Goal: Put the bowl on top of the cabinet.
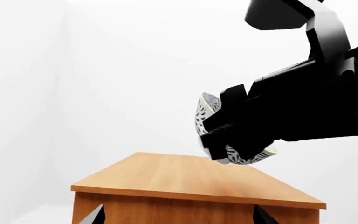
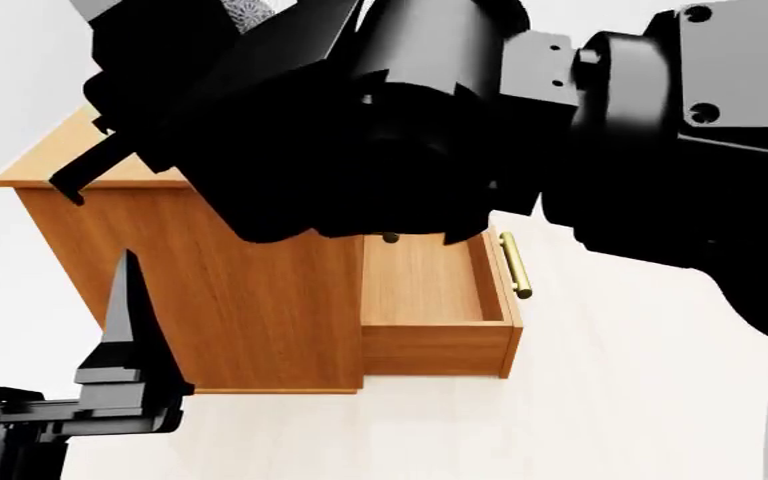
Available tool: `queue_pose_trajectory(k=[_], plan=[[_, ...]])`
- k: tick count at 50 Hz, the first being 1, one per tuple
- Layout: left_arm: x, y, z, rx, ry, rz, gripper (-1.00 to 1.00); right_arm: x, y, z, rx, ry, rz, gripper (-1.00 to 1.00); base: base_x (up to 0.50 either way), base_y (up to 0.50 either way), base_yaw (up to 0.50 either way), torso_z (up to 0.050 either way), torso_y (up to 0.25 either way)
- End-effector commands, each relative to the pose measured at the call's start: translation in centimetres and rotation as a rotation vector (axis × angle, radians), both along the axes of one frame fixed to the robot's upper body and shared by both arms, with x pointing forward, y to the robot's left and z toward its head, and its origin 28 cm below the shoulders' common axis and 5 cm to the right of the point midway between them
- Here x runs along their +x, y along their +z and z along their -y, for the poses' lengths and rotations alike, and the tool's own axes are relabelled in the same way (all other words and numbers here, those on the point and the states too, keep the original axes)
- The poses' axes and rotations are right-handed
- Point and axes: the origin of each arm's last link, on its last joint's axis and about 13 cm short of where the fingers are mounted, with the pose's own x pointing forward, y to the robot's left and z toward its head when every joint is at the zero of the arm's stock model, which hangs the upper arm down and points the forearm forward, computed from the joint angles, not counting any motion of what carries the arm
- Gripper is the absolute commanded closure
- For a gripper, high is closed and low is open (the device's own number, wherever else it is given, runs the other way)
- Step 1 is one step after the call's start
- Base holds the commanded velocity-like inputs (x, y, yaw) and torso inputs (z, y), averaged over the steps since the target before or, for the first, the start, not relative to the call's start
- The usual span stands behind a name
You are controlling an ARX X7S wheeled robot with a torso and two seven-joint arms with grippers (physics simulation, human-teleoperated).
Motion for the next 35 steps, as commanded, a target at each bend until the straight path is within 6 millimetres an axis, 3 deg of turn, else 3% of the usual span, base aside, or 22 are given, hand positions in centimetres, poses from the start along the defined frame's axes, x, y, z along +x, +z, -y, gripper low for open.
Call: queue_pose_trajectory(k=[1, 35], plan=[[0.04, 0.00, -0.05, -0.002, 0.002, 0.001, -1.00, 1.28, -1.95, 0.21, -0.024, -0.011, 0.014, 1.00, 0.00, 0.00, 0.00, 0.000, 0.000], [-0.03, 0.05, -0.02, -0.003, -0.001, -0.001, -1.00, 1.22, -1.44, 0.21, -0.034, 0.012, 0.059, 1.00, 0.00, 0.00, 0.00, 0.000, 0.001]])
